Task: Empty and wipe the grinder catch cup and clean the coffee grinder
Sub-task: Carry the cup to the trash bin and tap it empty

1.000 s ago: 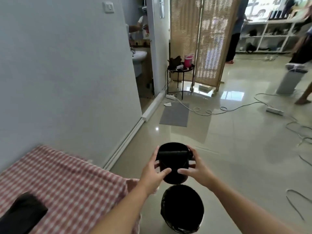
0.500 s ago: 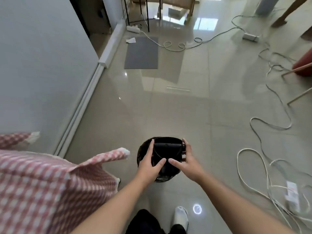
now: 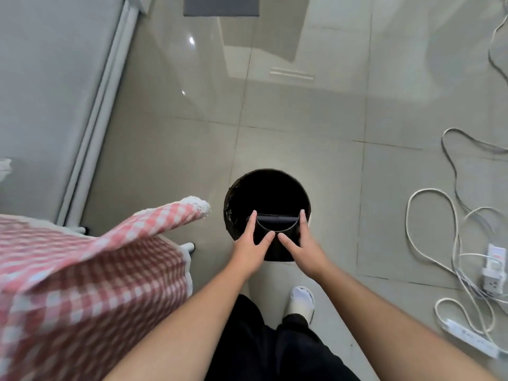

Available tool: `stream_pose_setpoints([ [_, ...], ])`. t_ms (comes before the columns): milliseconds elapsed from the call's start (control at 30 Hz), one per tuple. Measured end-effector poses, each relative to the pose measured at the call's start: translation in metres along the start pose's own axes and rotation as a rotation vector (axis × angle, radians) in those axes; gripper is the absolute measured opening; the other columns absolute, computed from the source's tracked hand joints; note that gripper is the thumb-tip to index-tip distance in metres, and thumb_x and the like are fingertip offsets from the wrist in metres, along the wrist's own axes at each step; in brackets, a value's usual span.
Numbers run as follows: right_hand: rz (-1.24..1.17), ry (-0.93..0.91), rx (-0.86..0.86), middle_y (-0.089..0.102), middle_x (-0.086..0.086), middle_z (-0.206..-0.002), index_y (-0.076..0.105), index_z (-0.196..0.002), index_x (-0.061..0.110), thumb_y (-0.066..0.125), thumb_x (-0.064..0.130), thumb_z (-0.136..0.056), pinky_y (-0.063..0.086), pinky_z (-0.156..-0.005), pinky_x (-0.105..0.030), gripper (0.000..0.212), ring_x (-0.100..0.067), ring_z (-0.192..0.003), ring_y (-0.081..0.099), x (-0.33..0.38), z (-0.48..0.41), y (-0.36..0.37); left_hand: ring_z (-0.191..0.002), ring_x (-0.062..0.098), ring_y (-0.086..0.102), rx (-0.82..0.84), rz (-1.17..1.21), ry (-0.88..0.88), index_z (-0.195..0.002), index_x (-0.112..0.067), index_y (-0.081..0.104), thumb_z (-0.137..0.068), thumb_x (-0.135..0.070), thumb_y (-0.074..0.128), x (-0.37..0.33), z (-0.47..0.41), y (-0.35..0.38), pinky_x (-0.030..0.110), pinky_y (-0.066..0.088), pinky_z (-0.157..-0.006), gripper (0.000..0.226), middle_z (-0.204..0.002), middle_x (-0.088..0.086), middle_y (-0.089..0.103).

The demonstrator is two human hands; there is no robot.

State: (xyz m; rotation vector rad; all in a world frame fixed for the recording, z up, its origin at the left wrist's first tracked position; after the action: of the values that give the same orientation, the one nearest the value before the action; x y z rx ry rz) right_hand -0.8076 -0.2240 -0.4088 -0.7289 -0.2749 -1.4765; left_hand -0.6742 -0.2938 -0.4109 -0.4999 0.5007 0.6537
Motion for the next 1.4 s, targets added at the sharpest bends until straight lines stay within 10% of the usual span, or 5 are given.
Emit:
stream_pose_setpoints([
  [667, 0.044, 0.343, -0.052, 0.032, -0.014, -0.152, 0.008, -0.152, 0.026, 0.04, 0.067, -0.084, 0.039, -0.106, -0.051, 0.085, -0.037, -0.134, 0.037, 0.018, -0.071, -0.008, -0.145, 0.031, 0.026, -0.005, -0.009, -0.272, -0.154, -0.025, 0.023, -0.094, -0.06, 0.039, -0.017, -0.066, 0.002, 0.041, 0.024, -0.118, 0.071, -0.157, 0.007, 0.032],
  [833, -0.177, 0.397, -0.039, 0.03, -0.007, -0.153, 0.013, -0.149, 0.037, 0.044, 0.082, -0.055, 0.042, -0.103, -0.055, 0.108, -0.036, -0.132, 0.04, 0.021, -0.068, -0.007, -0.144, 0.03, 0.027, -0.056, 0.067, -0.283, -0.153, -0.03, 0.026, -0.091, -0.063, 0.043, -0.024, -0.061, 0.003, 0.043, 0.024, -0.118, 0.072, -0.158, 0.008, 0.03],
  [1133, -0.169, 0.307, -0.105, 0.032, -0.006, -0.152, 0.017, -0.15, 0.032, 0.041, 0.063, -0.086, 0.055, -0.082, -0.049, 0.075, -0.035, -0.13, 0.041, 0.027, -0.072, -0.015, -0.143, 0.027, 0.032, -0.117, 0.217, -0.244, -0.153, -0.027, 0.026, -0.092, -0.052, 0.05, -0.045, -0.059, -0.001, 0.038, 0.028, -0.112, 0.071, -0.156, 0.007, 0.033],
  [1400, -0.16, 0.29, -0.139, 0.034, -0.003, -0.152, 0.022, -0.149, 0.032, 0.042, 0.061, -0.085, 0.048, -0.096, -0.05, 0.073, -0.034, -0.131, 0.041, 0.023, -0.065, -0.02, -0.143, 0.028, 0.031, -0.129, 0.199, -0.243, -0.154, -0.024, 0.024, -0.094, -0.052, 0.047, -0.046, -0.047, 0.004, 0.038, 0.028, -0.113, 0.071, -0.156, 0.009, 0.033],
])
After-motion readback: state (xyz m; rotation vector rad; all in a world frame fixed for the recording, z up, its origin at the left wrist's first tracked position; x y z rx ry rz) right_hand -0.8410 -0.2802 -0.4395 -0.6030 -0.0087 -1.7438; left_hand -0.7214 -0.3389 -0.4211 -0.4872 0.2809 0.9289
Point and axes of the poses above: each hand's wrist, its own z-axis away from the middle knuckle, its own y-axis out of the palm, x = y × z, the point moved 6 cm from there along -z, towards the middle knuckle
